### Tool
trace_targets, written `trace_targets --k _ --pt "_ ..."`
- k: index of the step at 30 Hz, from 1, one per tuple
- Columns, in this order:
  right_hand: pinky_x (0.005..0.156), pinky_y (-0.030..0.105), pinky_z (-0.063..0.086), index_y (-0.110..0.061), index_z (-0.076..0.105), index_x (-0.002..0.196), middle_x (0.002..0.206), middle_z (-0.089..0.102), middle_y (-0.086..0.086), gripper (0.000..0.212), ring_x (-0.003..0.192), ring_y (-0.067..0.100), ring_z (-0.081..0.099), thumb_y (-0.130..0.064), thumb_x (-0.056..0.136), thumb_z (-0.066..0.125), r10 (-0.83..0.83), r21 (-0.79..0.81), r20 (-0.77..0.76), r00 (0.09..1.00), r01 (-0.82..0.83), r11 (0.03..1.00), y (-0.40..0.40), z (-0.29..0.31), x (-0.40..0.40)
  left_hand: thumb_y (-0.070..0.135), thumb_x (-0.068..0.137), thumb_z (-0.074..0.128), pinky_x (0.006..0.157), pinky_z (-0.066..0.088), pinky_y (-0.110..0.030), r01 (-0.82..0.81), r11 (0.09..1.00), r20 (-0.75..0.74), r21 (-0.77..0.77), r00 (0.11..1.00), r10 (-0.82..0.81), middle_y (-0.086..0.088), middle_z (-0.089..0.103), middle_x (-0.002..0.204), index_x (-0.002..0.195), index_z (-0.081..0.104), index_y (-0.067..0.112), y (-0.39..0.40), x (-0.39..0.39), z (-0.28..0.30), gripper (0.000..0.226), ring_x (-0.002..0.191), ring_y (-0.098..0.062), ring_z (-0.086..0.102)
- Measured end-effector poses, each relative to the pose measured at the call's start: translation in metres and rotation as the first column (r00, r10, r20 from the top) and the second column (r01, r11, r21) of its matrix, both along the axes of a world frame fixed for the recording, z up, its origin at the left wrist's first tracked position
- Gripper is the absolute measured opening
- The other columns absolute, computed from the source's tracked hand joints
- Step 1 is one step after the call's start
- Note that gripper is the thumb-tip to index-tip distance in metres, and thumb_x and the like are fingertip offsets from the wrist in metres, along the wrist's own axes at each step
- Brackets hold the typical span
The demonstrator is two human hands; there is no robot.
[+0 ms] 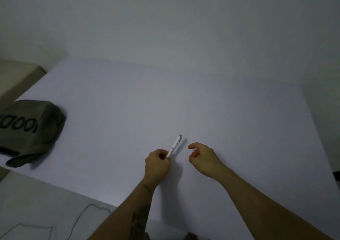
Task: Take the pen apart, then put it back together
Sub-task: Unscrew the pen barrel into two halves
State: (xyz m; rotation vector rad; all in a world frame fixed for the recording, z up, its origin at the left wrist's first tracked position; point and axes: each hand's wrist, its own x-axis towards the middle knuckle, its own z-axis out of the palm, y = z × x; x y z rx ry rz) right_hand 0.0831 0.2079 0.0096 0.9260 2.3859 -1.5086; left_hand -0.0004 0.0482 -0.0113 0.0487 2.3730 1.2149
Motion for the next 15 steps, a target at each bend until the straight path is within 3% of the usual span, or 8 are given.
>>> trace_targets --k 4,7,10,15 --pt "0.064 0.032 0.057 -0.013 0.059 0.125 0.095 0.069 0.014 0.042 0.075 0.024 0.067 -0.004 0.085 0.064 -0.245 -0.356 -0.078 0.966 0.203 0.912 0.003 0.023 -0.015 0.005 0.084 0.065 0.067 0.052 -0.033 0.024 0.974 0.104 0.225 0.993 -0.048 -0.005 0.068 0.079 0.085 0.075 0.017 -0.005 -0.014 0.031 0.015 0.069 -0.018 0.059" --pt "0.061 0.03 0.055 -0.007 0.066 0.115 0.087 0.07 0.016 0.03 0.069 0.023 0.063 0.003 0.087 0.063 -0.386 -0.573 -0.134 0.913 0.246 0.781 0.002 0.046 -0.021 0.006 0.085 0.066 0.062 0.052 -0.026 0.083 0.963 0.058 0.257 0.993 -0.101 -0.004 0.068 0.078 0.085 0.075 0.02 -0.007 -0.024 0.057 0.017 0.067 -0.015 0.057" --pt "0.06 0.029 0.056 -0.005 0.072 0.101 0.08 0.068 0.014 0.018 0.065 0.021 0.062 0.003 0.089 0.061 -0.437 -0.628 -0.212 0.874 0.221 0.747 -0.001 0.065 -0.023 0.009 0.087 0.065 0.049 0.046 -0.015 0.154 0.96 -0.033 0.235 0.988 -0.15 -0.001 0.067 0.073 0.086 0.075 0.023 -0.006 -0.031 0.079 0.017 0.056 -0.009 0.053" --pt "0.06 0.03 0.056 -0.002 0.073 0.09 0.076 0.066 0.015 0.01 0.062 0.02 0.061 0.002 0.088 0.064 -0.52 -0.59 -0.301 0.799 0.273 0.76 -0.01 0.091 -0.027 0.012 0.09 0.064 0.044 0.042 -0.013 0.245 0.954 -0.221 0.172 0.953 -0.205 0.0 0.066 0.074 0.091 0.073 0.022 -0.002 -0.039 0.111 0.014 0.052 -0.01 0.052"
